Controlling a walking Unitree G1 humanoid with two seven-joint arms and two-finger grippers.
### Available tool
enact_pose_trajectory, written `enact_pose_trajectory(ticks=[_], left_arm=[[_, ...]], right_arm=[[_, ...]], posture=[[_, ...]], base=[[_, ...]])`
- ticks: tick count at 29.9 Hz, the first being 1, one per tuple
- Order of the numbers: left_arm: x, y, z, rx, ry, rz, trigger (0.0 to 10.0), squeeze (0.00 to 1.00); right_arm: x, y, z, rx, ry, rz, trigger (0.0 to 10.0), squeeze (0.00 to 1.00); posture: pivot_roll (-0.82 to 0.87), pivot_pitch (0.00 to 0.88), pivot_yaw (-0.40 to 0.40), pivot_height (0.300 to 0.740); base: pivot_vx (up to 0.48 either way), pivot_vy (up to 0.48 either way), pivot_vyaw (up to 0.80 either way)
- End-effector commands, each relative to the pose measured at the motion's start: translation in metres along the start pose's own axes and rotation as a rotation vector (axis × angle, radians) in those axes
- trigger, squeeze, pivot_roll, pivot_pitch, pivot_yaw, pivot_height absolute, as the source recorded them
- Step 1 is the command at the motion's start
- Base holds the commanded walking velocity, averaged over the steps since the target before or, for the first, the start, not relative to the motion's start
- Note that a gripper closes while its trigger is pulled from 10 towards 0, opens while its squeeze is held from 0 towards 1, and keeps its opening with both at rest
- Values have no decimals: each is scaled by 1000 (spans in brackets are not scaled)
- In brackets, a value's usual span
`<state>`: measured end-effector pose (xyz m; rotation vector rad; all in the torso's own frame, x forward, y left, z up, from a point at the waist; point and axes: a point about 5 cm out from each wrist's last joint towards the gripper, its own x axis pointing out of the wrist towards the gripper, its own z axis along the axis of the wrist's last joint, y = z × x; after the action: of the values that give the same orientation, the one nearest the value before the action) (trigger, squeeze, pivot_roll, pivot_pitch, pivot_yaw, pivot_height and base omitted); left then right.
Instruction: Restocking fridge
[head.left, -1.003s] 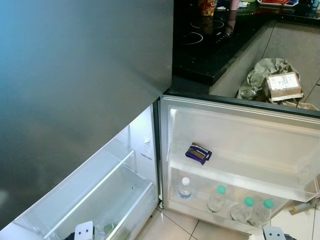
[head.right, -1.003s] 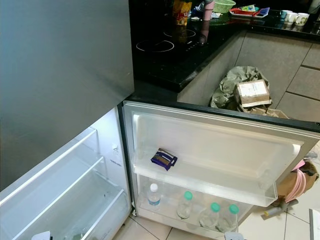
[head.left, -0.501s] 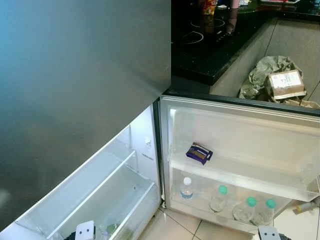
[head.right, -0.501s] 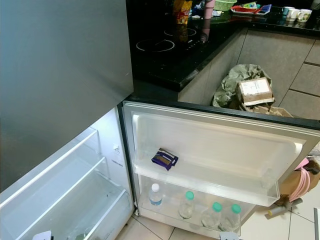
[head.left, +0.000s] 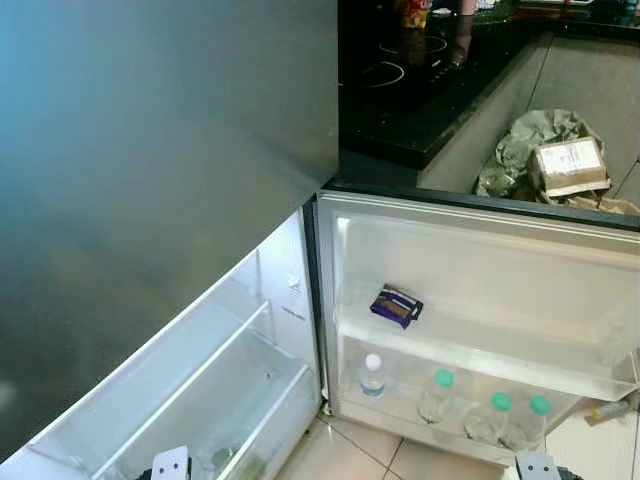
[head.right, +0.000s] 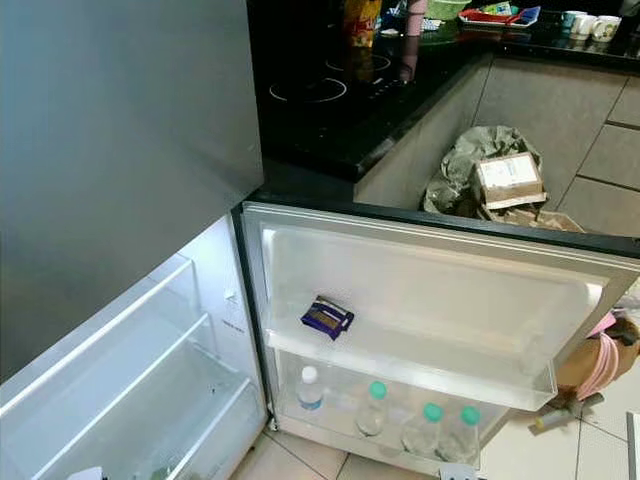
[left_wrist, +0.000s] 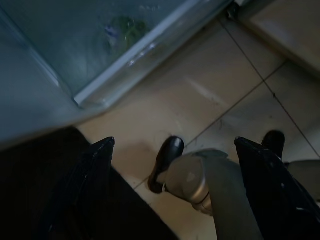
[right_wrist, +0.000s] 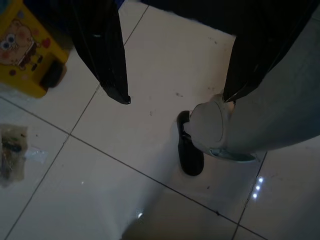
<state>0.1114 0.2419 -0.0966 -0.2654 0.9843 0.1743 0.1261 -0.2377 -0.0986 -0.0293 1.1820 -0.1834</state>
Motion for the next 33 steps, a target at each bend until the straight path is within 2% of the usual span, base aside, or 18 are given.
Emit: enact_pose_trajectory(ticks=[1,33], left_arm=[[-1,1,-2,-13,7,-2,10000,0],[-1,3,-1,-16,8,-10,10000,0]], right_arm=[[0,-2,0,5,5,-4,10000,0],[0,-1,-1,2,8,9,10000,0]], posture=[[-37,0,-10,740],[-38,0,-6,740]], base=[[0,-472,0],[0,-480,0]])
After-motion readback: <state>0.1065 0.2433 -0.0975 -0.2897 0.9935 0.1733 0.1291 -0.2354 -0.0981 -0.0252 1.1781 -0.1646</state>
